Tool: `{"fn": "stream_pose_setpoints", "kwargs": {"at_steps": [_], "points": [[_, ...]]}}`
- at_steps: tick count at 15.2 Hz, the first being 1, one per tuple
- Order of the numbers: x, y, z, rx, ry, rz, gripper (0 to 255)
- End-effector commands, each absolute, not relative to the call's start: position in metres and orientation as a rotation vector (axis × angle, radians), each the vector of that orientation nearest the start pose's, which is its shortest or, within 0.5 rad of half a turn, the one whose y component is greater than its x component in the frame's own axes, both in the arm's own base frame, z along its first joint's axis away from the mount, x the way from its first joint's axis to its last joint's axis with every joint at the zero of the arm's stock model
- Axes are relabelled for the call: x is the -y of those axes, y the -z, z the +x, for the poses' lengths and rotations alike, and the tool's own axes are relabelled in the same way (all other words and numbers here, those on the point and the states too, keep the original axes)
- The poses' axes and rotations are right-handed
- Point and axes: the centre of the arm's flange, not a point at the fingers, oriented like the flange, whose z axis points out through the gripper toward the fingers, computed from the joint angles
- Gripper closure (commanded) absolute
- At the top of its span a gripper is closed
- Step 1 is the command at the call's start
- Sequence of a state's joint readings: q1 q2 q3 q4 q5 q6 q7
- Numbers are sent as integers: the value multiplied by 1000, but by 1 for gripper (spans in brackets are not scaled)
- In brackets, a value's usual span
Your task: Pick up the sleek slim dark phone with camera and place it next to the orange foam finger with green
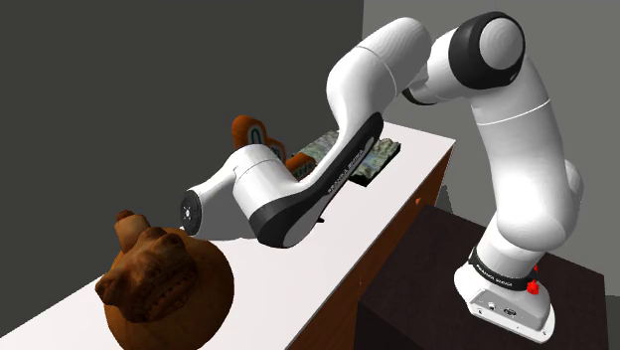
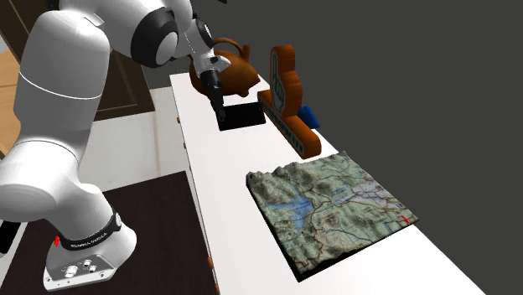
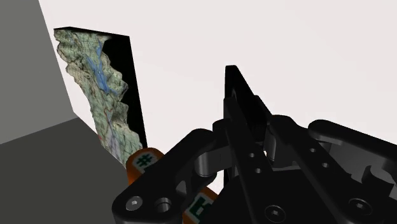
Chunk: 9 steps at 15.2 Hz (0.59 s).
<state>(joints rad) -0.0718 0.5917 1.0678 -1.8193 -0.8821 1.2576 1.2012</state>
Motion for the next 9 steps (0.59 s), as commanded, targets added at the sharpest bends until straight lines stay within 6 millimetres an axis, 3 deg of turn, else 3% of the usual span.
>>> {"fn": "stream_pose_setpoints", "kwargs": {"at_steps": [1, 4, 9], "points": [[-365, -313, 417, -44, -4, 2294, 255], [-365, -296, 417, -44, -4, 2294, 255], [-365, -296, 417, -44, -4, 2294, 255]]}}
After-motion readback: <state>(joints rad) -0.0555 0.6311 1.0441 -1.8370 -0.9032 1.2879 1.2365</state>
